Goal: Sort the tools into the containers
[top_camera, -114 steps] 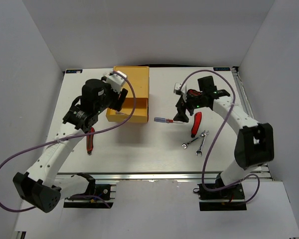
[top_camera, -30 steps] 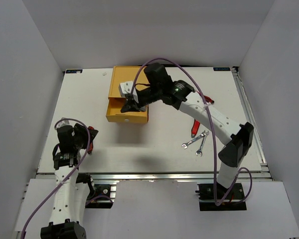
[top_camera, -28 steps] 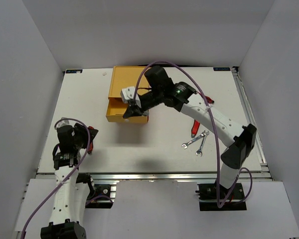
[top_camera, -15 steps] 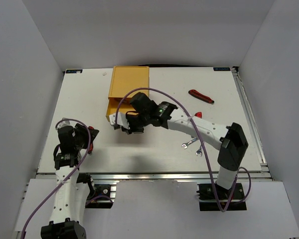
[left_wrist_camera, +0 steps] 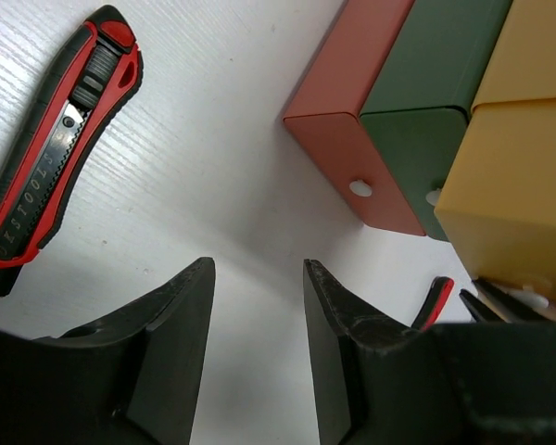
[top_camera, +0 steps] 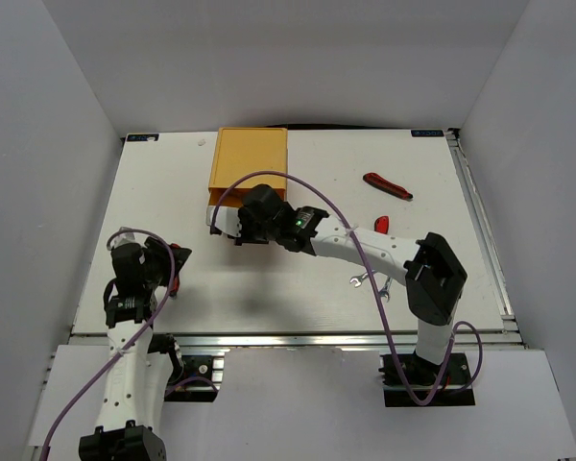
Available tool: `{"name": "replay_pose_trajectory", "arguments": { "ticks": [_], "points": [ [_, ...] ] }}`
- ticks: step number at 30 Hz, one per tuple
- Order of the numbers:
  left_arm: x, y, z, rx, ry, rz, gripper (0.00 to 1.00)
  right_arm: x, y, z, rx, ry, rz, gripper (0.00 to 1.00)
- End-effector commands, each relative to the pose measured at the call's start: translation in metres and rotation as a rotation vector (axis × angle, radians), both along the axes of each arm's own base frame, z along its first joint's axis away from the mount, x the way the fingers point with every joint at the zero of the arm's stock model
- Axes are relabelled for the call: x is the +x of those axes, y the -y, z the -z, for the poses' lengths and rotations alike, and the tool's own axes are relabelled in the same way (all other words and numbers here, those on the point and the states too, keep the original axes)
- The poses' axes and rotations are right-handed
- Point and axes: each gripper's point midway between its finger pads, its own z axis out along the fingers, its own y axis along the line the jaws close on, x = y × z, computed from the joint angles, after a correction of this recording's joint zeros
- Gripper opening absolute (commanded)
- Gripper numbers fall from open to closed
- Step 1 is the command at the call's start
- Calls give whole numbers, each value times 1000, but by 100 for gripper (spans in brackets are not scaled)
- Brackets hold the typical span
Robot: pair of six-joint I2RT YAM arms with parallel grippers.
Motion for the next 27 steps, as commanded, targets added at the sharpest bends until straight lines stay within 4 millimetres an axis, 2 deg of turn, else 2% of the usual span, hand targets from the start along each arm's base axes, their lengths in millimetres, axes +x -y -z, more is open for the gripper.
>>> {"name": "replay_pose_trajectory", "arguments": {
  "ticks": [1, 6, 8, 9, 14, 18, 20, 23, 25, 26, 27],
  "points": [
    [5, 2, -9, -16, 55, 6, 55, 20, -8, -26, 81, 94, 62, 22],
    [7, 6, -14, -39, 78, 20, 56, 29, -9, -26, 77, 110, 65, 45],
    [7, 7, -17, -45, 87, 25, 58, 34, -9, -25, 72, 109, 70, 51],
    [7, 9, -18, -52, 92, 33, 58, 40, -9, -24, 70, 109, 77, 58],
    [11, 17, -28, -96, 149, 63, 61, 50, -9, -23, 64, 100, 81, 76],
    [14, 21, -37, -119, 191, 72, 69, 56, -8, -19, 58, 92, 81, 85],
    [14, 23, -40, -130, 205, 79, 69, 56, -8, -21, 60, 89, 75, 89],
    [14, 24, -39, -139, 206, 85, 69, 53, -8, -18, 52, 68, 58, 89],
    [15, 25, -42, -145, 215, 87, 69, 45, -8, -20, 53, 43, 32, 89],
    [16, 26, -42, -151, 217, 89, 69, 31, -14, -22, 69, -5, -39, 88],
    [17, 26, -44, -155, 230, 90, 68, 16, -9, -29, 47, -52, -91, 87]
  ]
}}
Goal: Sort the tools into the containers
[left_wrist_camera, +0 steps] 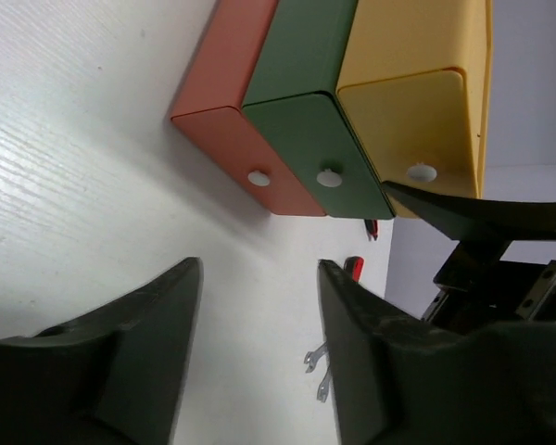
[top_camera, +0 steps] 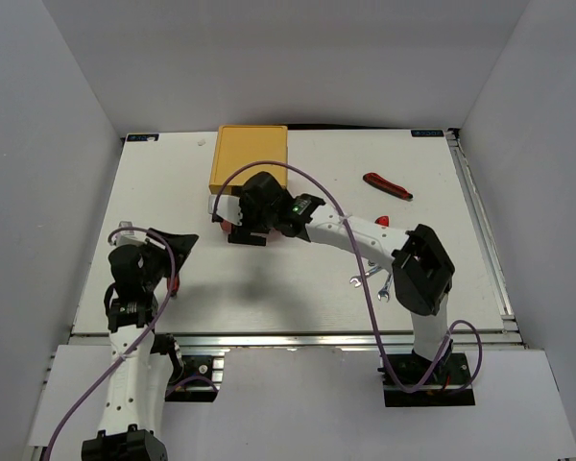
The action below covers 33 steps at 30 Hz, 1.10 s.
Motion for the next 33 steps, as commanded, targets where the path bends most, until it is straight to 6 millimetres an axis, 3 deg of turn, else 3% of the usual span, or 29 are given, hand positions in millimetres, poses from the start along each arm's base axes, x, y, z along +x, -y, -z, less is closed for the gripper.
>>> {"name": "replay_pose_trajectory", "arguments": {
  "ticks": [1, 3, 4, 7, 8, 9, 10, 11, 12, 14, 15, 16, 18, 19, 24, 33],
  "points": [
    [4, 5, -9, -47, 48, 19, 61, -45, -10, -43, 70, -121, -236, 83],
    [8, 7, -15, -68, 81, 28, 50, -72, -1, -62, 81, -169, -329, 74],
    [10, 8, -16, -88, 83, 27, 33, -84, -1, -69, 108, -205, -374, 68],
    [16, 12, -22, -116, 107, 40, 15, -90, 9, -96, 180, -245, -346, 2],
    [19, 15, -28, -117, 134, 48, 7, -85, 15, -106, 219, -272, -337, 0],
    [28, 48, -26, -106, 124, 134, 11, -73, 37, -148, 360, -350, -320, 0],
    [28, 48, -26, -106, 124, 135, 17, -71, 44, -156, 391, -368, -323, 0],
    [29, 72, -18, -94, 93, 190, 24, -65, 51, -165, 421, -379, -320, 0],
    [32, 83, -20, -88, 94, 213, 31, -68, 56, -177, 463, -407, -353, 4],
    [37, 102, -16, -95, 86, 234, 45, -51, 81, -195, 516, -393, -334, 20],
    [38, 106, -15, -107, 89, 234, 48, -52, 87, -200, 534, -407, -350, 40],
    [41, 108, -16, -116, 100, 227, 51, -43, 102, -206, 552, -394, -325, 49],
    [47, 107, -18, -128, 119, 198, 56, -40, 116, -209, 567, -396, -310, 58],
    [51, 106, -18, -126, 122, 185, 57, -33, 136, -207, 579, -390, -265, 59],
    [59, 108, -13, -116, 93, 176, 58, -23, 167, -198, 604, -401, -185, 60],
    [84, 122, -8, -143, 78, 194, 58, -15, 196, -187, 649, -409, -97, 61]
  ]
}}
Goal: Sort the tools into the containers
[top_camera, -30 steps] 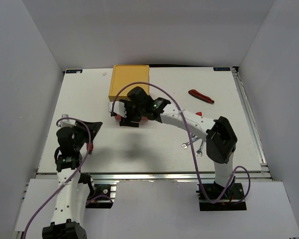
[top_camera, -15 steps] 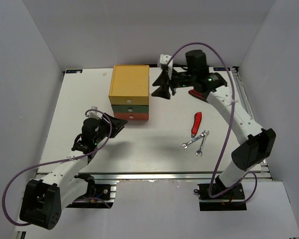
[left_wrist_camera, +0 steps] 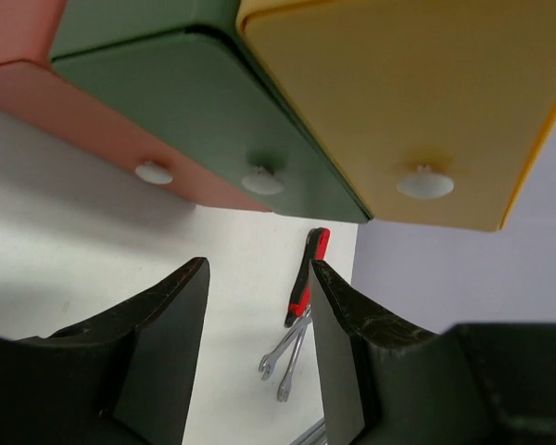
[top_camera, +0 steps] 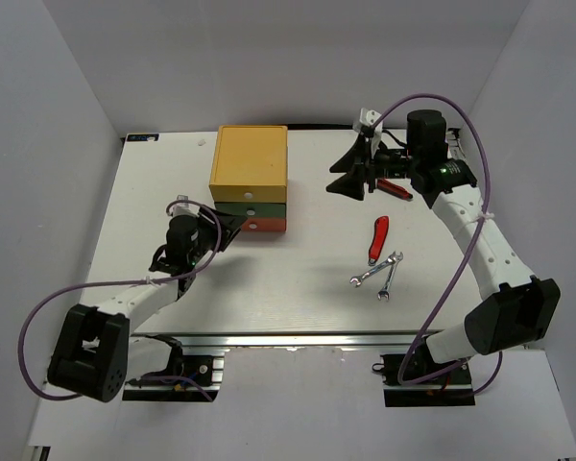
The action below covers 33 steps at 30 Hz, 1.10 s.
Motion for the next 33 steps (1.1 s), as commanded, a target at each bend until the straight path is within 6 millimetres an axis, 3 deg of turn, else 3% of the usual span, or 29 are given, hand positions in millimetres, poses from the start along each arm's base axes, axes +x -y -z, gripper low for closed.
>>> {"name": "replay_pose_trajectory", "arguments": {
  "ticks": [1, 5, 9, 17, 28, 33],
  "points": [
    [18, 9, -32, -41, 96, 4, 58, -5, 6, -16, 45, 32, -6, 61],
    [27, 15, -30, -54, 101, 17, 58, -2, 12, -12, 47, 22, 11, 61],
    [35, 21, -15, -62, 74, 38, 58, -1, 15, -10, 48, 16, 18, 61],
    [47, 27, -12, -68, 84, 53, 56, 1, 21, -3, 44, 0, 36, 61],
    [50, 20, 0, -75, 92, 0, 53, 0, 25, 5, 40, -19, 42, 60],
    [51, 20, 3, -86, 90, -5, 45, 1, 26, 6, 39, -20, 45, 61]
  ]
}}
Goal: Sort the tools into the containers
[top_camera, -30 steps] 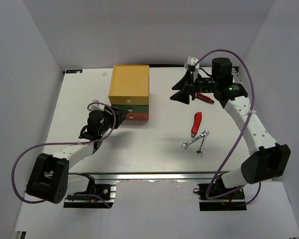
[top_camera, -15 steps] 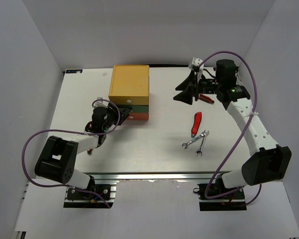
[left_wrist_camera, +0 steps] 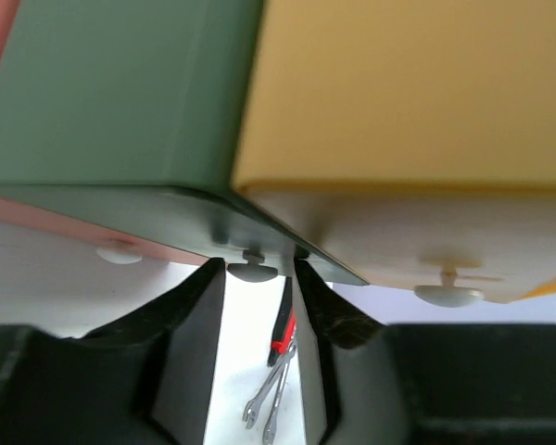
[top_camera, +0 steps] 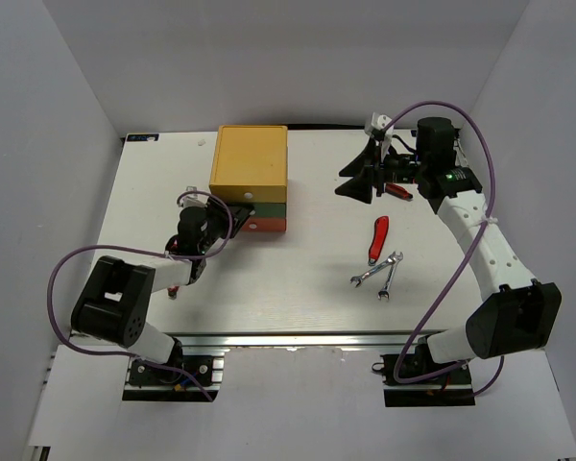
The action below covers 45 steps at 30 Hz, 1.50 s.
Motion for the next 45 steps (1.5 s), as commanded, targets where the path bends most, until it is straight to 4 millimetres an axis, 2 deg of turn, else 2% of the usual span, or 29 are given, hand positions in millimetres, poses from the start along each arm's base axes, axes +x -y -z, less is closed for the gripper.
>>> {"name": "replay_pose_trajectory", "arguments": {
  "ticks": [1, 7, 10, 13, 16, 17, 18, 21, 22, 28, 34, 37, 38, 40, 41, 42, 45],
  "points": [
    [2, 0, -7, -17, 38, -12, 44, -8, 3, -14, 23, 40, -13, 60],
    [-4, -1, -5, -23, 35, -7, 34, -8, 5, -9, 17, 34, -10, 60],
    [-9, -2, -9, -30, 48, -8, 31, -10, 6, -7, 13, 31, -8, 60],
    [-17, -5, -5, -28, 38, -10, 30, -11, 6, -4, 9, 27, -8, 60],
    [-29, -8, -6, -19, 36, -3, 30, -13, 8, 0, 1, 25, -7, 60],
    [-34, -9, -15, -21, 61, -1, 30, -13, 8, 1, -1, 25, -6, 60],
    [-41, -11, -7, -8, 35, -1, 30, -14, 9, 5, -8, 21, -6, 60],
    [-59, -17, -14, 4, 54, 6, 30, -17, 10, 14, -19, 3, -1, 60],
    [-65, -18, -9, 10, 34, 11, 31, -18, 10, 17, -23, -1, -1, 60],
    [-97, -25, -6, 16, 25, 26, 36, -21, 15, 38, -60, -13, 10, 60],
    [-104, -24, -2, 17, 3, 45, 51, -24, 20, 61, -121, -1, -13, 64],
    [-103, -22, -2, 38, -3, 61, 55, -35, 23, 76, -167, 64, -96, 74],
    [-101, -21, -6, 41, 2, 64, 56, -39, 23, 84, -178, 80, -135, 82],
    [-101, -21, -5, 62, -7, 72, 58, -59, 30, 104, -235, 156, -252, 89],
    [-99, -21, -11, 65, 5, 74, 62, -66, 33, 118, -262, 170, -301, 89],
    [-100, -21, -9, 75, -11, 76, 71, -83, 40, 131, -297, 236, -406, 89],
    [-101, -25, -17, 120, -5, 73, 74, -101, 56, 168, -398, 255, -529, 89]
  ]
}}
